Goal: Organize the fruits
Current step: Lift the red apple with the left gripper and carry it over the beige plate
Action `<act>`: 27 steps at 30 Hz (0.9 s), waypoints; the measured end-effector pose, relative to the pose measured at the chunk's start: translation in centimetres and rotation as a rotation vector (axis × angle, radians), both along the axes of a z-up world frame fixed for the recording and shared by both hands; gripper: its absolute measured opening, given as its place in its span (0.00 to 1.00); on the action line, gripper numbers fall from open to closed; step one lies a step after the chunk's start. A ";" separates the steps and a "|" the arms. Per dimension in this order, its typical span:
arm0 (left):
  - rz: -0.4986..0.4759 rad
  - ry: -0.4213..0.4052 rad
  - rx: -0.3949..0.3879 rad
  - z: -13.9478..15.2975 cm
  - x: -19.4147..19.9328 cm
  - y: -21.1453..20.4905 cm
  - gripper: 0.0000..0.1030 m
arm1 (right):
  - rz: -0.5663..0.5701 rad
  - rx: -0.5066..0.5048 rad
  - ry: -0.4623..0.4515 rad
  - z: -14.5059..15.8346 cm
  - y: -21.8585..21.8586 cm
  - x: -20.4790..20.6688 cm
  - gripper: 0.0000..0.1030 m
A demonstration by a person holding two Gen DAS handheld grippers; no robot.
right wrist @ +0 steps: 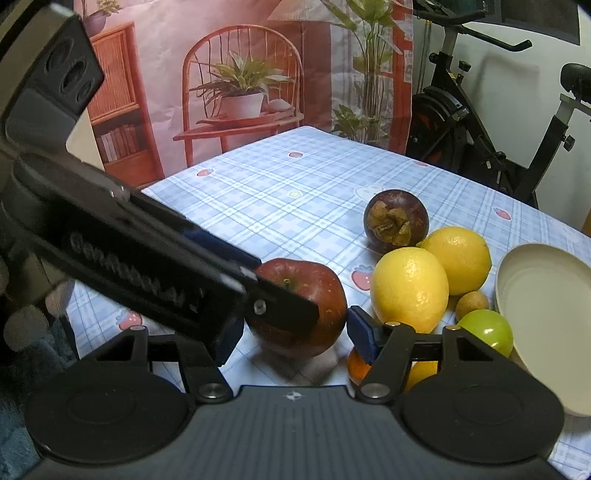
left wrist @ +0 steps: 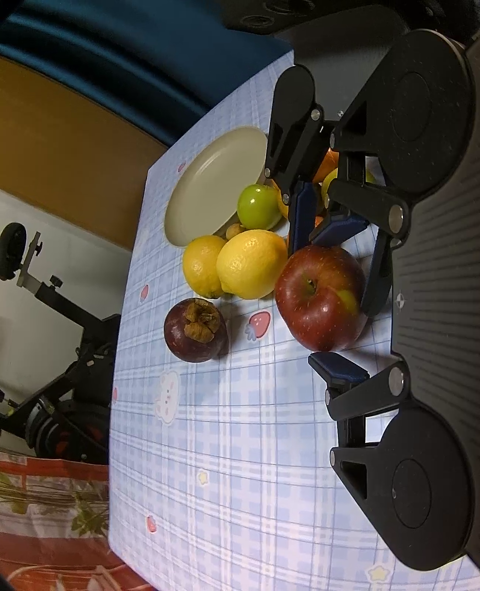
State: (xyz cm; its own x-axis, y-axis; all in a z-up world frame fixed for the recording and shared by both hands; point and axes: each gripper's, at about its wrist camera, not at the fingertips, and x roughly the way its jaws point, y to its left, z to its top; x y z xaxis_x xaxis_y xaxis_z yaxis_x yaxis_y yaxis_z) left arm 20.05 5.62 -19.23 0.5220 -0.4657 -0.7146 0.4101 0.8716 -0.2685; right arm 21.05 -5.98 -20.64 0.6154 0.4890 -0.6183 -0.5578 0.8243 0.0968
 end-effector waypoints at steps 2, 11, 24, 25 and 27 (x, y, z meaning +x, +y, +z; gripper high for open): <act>0.000 0.002 -0.003 0.0 0.0 -0.1 0.64 | -0.006 0.006 0.003 0.0 -0.2 -0.1 0.62; 0.004 -0.027 -0.011 1.1 -0.2 -0.7 0.64 | -0.037 0.041 -0.014 1.0 -1.4 -0.5 0.62; -0.057 -0.134 -0.001 4.3 0.9 -5.1 0.64 | -0.135 0.073 -0.091 4.1 -5.6 -0.4 0.62; -0.066 -0.142 0.001 4.5 1.0 -5.5 0.64 | -0.144 0.076 -0.097 4.4 -6.1 -0.4 0.62; -0.085 -0.161 0.009 5.1 1.4 -6.7 0.64 | -0.160 0.081 -0.109 4.9 -7.0 -0.4 0.62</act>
State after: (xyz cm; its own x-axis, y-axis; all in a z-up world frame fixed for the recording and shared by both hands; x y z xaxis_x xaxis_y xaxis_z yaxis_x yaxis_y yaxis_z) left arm 21.41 -1.09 -14.15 0.5890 -0.5067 -0.6296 0.5194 0.8342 -0.1854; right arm 20.66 -12.96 -15.71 0.7502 0.4250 -0.5065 -0.4313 0.8952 0.1124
